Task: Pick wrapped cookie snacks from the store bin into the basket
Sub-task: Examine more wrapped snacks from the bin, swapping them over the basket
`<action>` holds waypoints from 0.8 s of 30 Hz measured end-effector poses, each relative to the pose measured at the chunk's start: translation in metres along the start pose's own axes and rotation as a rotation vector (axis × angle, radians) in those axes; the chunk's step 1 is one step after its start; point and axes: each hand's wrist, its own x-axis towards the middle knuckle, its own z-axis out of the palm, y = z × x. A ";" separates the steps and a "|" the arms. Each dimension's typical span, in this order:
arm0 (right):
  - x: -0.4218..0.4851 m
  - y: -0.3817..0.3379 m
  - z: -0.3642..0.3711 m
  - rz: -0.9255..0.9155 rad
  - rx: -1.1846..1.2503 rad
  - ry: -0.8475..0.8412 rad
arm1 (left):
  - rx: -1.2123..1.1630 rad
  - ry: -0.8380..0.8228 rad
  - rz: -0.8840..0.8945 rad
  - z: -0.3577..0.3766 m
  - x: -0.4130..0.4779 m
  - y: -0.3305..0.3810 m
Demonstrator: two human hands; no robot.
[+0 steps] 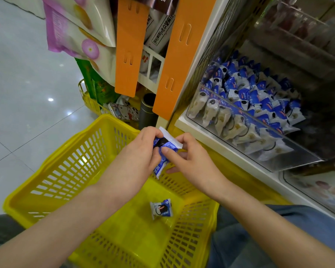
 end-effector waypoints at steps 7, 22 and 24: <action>0.001 0.002 0.003 -0.049 -0.176 0.032 | 0.008 -0.027 -0.083 0.003 0.003 0.000; -0.006 -0.002 0.002 -0.141 -0.256 -0.053 | 0.097 0.067 0.010 0.001 0.001 -0.004; -0.006 -0.002 0.001 -0.187 -0.316 -0.046 | 0.046 0.092 0.016 0.001 0.003 -0.003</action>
